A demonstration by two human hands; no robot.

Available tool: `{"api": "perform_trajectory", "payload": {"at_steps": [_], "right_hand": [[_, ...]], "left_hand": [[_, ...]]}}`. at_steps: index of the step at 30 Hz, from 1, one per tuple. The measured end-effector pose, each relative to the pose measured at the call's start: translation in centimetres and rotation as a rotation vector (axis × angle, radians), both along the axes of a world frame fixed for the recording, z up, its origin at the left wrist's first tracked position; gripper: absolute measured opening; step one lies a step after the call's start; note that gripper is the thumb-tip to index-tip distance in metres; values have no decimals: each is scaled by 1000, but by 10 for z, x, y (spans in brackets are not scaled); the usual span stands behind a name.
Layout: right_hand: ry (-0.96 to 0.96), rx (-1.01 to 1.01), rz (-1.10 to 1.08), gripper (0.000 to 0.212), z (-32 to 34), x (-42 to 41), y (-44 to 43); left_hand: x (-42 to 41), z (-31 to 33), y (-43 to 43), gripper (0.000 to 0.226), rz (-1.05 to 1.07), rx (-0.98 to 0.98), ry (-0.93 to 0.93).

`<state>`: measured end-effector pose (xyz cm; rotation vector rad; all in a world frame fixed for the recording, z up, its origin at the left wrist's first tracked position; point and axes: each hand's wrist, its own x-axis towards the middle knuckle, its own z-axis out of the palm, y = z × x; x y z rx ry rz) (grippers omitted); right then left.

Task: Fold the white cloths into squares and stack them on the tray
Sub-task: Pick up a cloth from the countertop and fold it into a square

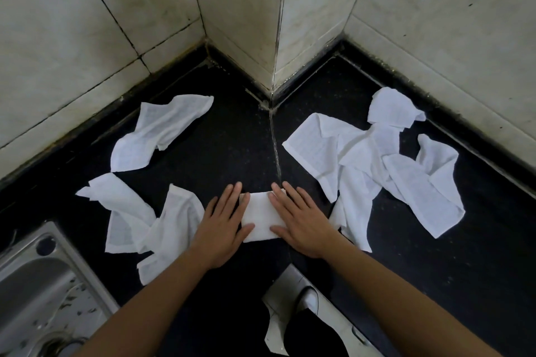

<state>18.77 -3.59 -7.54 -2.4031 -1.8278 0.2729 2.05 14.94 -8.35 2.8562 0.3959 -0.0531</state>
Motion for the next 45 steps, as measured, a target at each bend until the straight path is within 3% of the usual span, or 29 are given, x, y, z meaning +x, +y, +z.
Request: {"api": "perform_trajectory", "payload": {"at_steps": [5, 14, 17, 20, 22, 25, 33, 35, 38, 39, 43, 45], "right_hand": [[-53, -195, 13, 81, -18, 10, -6], [12, -259, -5, 89, -17, 10, -1], [114, -245, -128, 92, 0, 2, 0], [234, -83, -454, 79, 19, -11, -9], [339, -34, -658, 62, 25, -18, -14], [562, -144, -864, 48, 31, -26, -16], [771, -180, -1023, 7, 31, -39, -8], [842, -149, -1060, 9, 33, -35, -7], [968, -105, -1151, 44, 40, -29, -9], [990, -96, -1153, 47, 43, -25, -11], [919, -62, -1029, 7, 71, -10, -18], [838, -27, -971, 12, 93, -5, -27]], "left_hand": [[-1, -15, 11, 82, -87, 33, 229], [1, -17, 13, 87, -83, -1, 299], [4, -6, 11, 99, -66, -43, 314], [16, 10, 7, 103, 39, -121, 271], [24, 18, 2, 85, 193, -203, 164], [35, 27, -6, 56, 332, -226, 81], [18, 35, -18, 41, 359, -197, 184], [11, 37, -18, 41, 366, -244, 191], [5, 42, -15, 44, 377, -291, 223], [6, 45, -14, 46, 384, -308, 231], [23, 67, -16, 63, 291, -317, 192], [40, 81, -23, 73, 166, -291, 155]]}}
